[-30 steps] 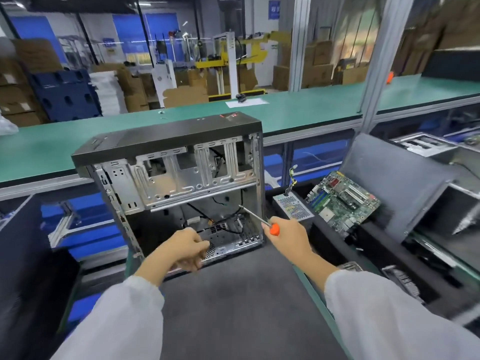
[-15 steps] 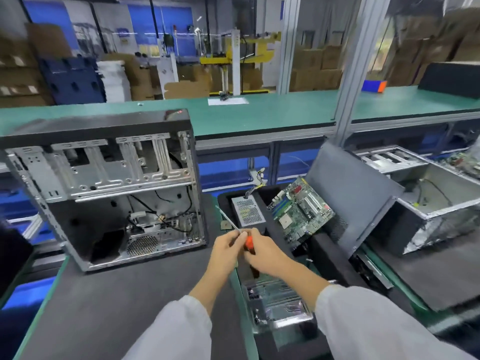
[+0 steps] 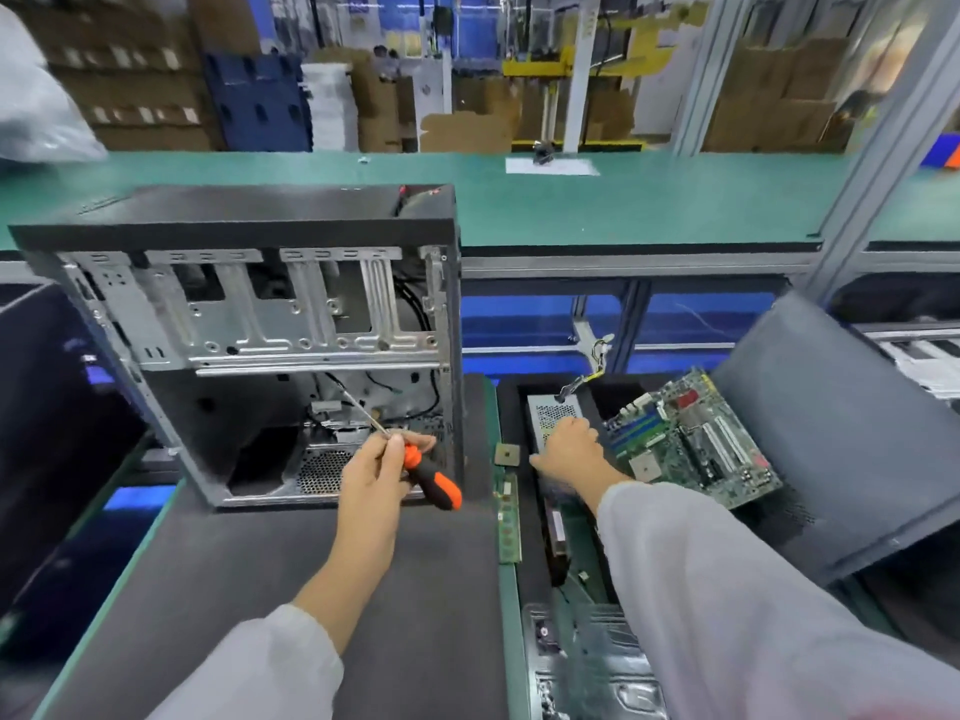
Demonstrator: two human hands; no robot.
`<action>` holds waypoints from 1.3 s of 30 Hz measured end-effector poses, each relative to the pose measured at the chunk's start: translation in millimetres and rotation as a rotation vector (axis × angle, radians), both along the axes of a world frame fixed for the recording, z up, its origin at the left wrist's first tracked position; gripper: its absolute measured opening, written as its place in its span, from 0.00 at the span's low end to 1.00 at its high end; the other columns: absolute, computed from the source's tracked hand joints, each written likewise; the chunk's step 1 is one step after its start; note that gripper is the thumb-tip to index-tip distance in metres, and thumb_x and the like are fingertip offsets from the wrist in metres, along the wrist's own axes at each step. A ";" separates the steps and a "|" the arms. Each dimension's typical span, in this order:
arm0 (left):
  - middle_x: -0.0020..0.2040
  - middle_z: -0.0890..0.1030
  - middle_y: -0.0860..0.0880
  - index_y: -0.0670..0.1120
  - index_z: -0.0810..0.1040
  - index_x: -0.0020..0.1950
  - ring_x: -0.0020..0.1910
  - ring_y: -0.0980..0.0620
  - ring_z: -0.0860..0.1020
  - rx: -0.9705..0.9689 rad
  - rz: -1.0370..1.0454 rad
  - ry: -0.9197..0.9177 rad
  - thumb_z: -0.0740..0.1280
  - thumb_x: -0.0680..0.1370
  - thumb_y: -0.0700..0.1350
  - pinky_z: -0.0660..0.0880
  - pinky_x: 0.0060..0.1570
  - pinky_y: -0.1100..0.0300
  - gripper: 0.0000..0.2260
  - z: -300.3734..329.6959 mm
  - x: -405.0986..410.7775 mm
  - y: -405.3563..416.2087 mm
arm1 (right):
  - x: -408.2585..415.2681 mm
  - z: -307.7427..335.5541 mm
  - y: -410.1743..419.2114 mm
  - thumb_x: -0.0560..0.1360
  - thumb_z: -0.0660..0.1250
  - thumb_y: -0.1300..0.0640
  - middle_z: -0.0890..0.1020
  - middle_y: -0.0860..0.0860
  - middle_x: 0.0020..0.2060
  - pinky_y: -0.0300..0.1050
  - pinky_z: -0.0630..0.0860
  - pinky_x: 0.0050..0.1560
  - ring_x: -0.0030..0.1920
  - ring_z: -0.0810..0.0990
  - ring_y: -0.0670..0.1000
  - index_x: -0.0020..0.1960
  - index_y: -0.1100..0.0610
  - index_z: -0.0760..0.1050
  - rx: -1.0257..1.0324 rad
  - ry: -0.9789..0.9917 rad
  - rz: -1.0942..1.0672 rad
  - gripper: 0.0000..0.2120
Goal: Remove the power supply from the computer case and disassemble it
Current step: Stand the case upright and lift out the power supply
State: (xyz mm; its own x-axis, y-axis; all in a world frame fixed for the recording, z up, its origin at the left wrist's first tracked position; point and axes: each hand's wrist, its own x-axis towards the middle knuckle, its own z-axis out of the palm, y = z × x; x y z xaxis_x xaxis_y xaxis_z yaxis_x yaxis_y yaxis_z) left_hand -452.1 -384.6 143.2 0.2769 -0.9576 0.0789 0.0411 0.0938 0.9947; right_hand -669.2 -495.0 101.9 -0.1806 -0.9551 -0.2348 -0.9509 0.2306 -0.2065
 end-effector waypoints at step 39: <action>0.41 0.81 0.49 0.37 0.77 0.50 0.45 0.53 0.81 -0.146 0.176 0.162 0.56 0.85 0.41 0.76 0.46 0.53 0.13 19.0 12.2 17.2 | -38.8 102.0 52.5 0.66 0.68 0.33 0.70 0.59 0.62 0.47 0.72 0.41 0.53 0.78 0.61 0.74 0.50 0.57 -0.285 0.048 -0.002 0.44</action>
